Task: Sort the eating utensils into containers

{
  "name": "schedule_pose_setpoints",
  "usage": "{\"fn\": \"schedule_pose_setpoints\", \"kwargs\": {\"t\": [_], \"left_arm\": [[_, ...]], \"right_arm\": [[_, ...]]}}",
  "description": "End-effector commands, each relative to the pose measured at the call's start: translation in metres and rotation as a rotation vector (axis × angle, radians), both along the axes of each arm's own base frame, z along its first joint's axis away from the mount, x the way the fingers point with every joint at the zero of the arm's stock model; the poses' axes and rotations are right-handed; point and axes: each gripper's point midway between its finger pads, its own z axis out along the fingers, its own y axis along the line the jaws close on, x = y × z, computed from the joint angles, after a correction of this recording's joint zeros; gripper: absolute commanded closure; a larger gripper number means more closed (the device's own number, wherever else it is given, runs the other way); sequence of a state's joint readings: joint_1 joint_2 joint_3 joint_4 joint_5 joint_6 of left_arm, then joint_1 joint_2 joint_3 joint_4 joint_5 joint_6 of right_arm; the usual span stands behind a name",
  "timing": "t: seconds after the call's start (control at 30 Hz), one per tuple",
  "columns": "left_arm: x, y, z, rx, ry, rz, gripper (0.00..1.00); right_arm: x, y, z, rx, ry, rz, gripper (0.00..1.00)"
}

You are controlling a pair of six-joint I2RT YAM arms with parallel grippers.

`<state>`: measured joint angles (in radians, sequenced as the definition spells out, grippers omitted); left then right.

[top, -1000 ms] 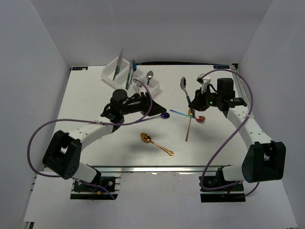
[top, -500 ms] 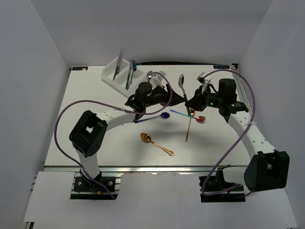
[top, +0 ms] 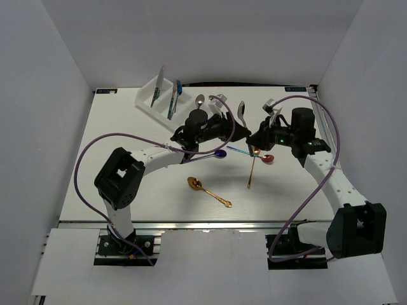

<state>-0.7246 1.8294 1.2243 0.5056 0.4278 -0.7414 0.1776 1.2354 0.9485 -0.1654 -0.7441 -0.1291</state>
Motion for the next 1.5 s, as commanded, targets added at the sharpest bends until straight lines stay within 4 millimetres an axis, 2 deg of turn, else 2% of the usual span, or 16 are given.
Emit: {"fn": "schedule_pose_setpoints", "kwargs": {"t": [0.0,0.4,0.5,0.53,0.6,0.63,0.67,0.77,0.9,0.93,1.1,1.13,1.17,1.3,1.33,1.47], "left_arm": [[0.002,-0.005,0.036,-0.049,-0.092,0.002,0.39],[0.002,-0.010,0.029,-0.015,-0.148,-0.021,0.86],[-0.001,-0.012,0.025,-0.004,-0.156,-0.041,0.99],[-0.001,-0.011,0.023,0.001,-0.156,-0.043,1.00],[-0.001,-0.010,0.021,0.019,-0.170,-0.041,1.00],[0.001,-0.008,0.021,0.026,-0.173,-0.034,1.00],[0.002,-0.005,0.019,0.045,-0.177,-0.027,1.00],[0.015,0.010,0.019,0.099,-0.200,0.014,1.00],[0.051,0.047,0.016,0.214,-0.229,0.110,1.00],[0.070,0.070,0.006,0.280,-0.223,0.165,1.00],[0.141,0.138,0.020,0.382,-0.230,0.320,1.00],[0.148,0.146,0.011,0.416,-0.201,0.334,1.00],[0.157,0.151,0.023,0.418,-0.232,0.355,1.00],[0.195,0.189,0.026,0.459,-0.243,0.470,1.00],[0.204,0.195,0.010,0.486,-0.208,0.482,1.00],[0.232,0.214,0.005,0.513,-0.201,0.525,1.00]], "right_arm": [[-0.003,0.006,0.017,0.037,-0.059,0.033,1.00],[-0.003,0.005,0.009,0.022,-0.052,0.040,1.00],[-0.003,0.005,0.008,0.016,-0.063,0.049,0.82],[-0.004,0.005,0.008,0.015,-0.064,0.052,0.62],[-0.005,0.004,0.007,0.007,-0.080,0.062,0.37],[-0.006,0.005,0.007,0.006,-0.085,0.073,0.16],[-0.006,0.004,0.006,0.003,-0.093,0.072,0.11],[-0.006,-0.005,0.008,0.000,-0.116,0.080,0.11],[-0.013,-0.021,0.014,0.011,-0.176,0.124,0.11],[-0.013,-0.025,0.014,0.017,-0.177,0.121,0.11],[-0.016,-0.031,0.012,0.029,-0.180,0.125,0.11],[-0.015,-0.031,0.012,0.026,-0.182,0.125,0.11],[-0.015,-0.031,0.011,0.025,-0.180,0.124,0.11],[-0.014,-0.032,0.008,0.016,-0.177,0.122,0.11],[-0.014,-0.032,0.007,0.015,-0.177,0.122,0.11],[-0.013,-0.033,0.006,0.013,-0.178,0.119,0.11]]}}
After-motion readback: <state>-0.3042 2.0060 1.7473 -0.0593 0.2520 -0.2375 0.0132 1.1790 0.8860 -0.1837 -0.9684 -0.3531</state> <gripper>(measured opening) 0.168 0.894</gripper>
